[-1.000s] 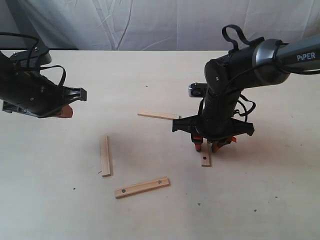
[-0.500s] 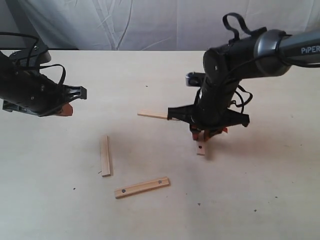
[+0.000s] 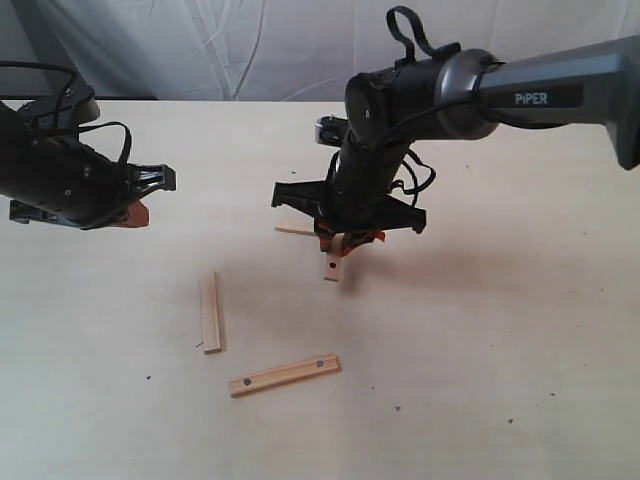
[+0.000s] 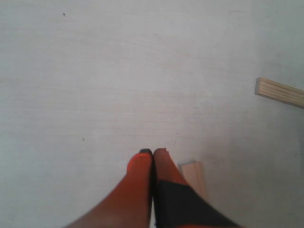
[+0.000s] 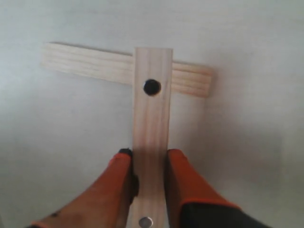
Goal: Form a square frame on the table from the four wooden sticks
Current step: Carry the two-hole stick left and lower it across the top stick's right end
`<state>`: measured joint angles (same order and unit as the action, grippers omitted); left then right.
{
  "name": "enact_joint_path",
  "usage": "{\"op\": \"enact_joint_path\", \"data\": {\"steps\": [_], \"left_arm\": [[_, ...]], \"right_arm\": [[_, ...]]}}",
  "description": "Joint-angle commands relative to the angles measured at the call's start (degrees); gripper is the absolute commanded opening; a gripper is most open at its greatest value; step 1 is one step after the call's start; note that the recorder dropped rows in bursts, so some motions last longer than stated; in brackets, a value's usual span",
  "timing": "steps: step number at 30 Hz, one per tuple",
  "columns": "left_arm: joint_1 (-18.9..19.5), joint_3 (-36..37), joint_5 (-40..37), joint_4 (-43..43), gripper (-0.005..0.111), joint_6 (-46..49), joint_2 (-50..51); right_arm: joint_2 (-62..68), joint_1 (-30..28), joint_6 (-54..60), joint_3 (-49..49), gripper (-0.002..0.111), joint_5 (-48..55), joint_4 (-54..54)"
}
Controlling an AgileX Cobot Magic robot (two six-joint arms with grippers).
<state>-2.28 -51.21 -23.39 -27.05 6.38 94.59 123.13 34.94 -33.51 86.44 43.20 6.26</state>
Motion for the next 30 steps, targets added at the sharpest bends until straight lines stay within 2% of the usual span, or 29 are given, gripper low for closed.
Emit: {"op": "enact_joint_path", "data": {"steps": [1, 13, 19, 26, 28, 30], "left_arm": [[-0.27, -0.24, 1.27, -0.37, 0.0, 0.09, 0.05], [-0.27, -0.24, 2.48, -0.52, 0.0, 0.09, 0.05], [-0.27, -0.24, 2.48, -0.52, 0.0, 0.09, 0.05], [-0.27, -0.24, 2.48, -0.52, 0.0, 0.09, 0.05], [-0.27, -0.24, 2.48, -0.52, 0.0, 0.09, 0.05], [-0.27, -0.24, 2.48, -0.52, 0.0, 0.09, 0.05]], "right_arm": [[1.43, -0.09, -2.43, 0.83, 0.002, 0.98, -3.04], [1.95, -0.09, -2.45, 0.83, 0.002, 1.09, -5.91], [1.31, -0.92, -2.45, 0.83, 0.002, 3.93, -12.99], [1.68, -0.92, -1.58, 0.72, 0.002, 3.77, -14.26], [1.72, -0.92, -1.58, 0.72, 0.008, 3.77, -15.02], [1.72, -0.92, -1.58, 0.72, 0.018, 3.99, -15.16]]}}
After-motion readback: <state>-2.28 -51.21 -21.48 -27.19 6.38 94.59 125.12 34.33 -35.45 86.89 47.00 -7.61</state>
